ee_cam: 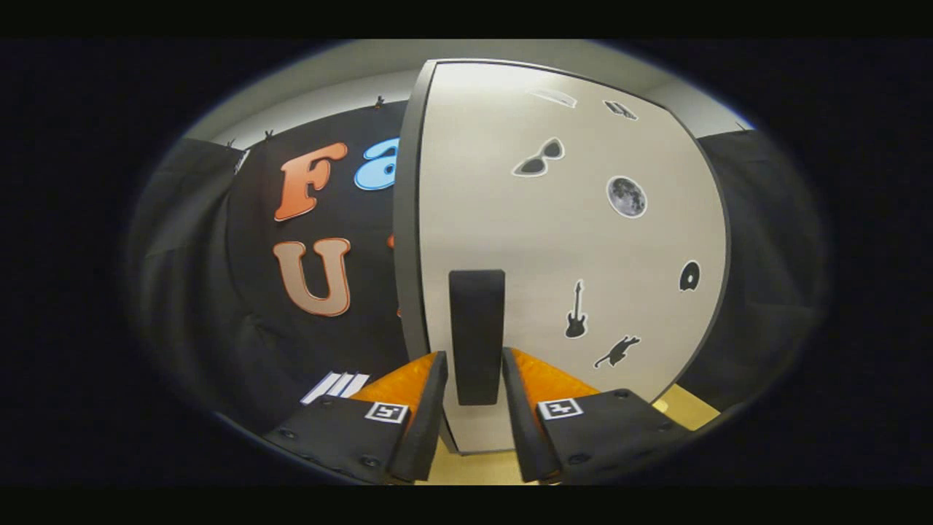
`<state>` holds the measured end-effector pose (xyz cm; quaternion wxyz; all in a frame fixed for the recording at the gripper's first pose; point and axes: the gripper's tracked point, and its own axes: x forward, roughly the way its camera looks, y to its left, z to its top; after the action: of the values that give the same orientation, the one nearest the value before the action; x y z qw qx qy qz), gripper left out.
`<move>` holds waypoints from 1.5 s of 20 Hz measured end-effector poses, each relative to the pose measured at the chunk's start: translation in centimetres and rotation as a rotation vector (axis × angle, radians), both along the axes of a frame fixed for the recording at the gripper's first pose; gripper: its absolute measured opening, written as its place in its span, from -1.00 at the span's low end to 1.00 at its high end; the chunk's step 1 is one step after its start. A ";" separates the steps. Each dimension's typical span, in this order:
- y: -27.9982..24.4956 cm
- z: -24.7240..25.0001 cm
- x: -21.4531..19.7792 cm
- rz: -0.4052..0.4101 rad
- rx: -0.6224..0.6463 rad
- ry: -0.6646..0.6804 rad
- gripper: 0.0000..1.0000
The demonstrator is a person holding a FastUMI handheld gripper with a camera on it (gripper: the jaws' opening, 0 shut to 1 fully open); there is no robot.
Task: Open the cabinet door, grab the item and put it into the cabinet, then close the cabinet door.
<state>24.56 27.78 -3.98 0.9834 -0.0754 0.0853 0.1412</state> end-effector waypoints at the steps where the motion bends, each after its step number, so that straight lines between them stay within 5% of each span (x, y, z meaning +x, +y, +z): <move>1: 0.1 0.0 0.2 0.004 -0.005 0.003 -0.06; 4: -0.3 0.3 0.4 0.008 -0.005 0.013 -0.07; 13: -0.6 -0.2 -0.3 -0.022 0.014 0.015 -0.61; 24: -9.3 2.2 -10.7 0.032 0.073 -0.022 -0.62; 30: -17.2 3.6 -16.1 -0.035 0.036 -0.094 -0.64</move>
<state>8.50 10.55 -0.40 0.9898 -0.0627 0.0379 0.1220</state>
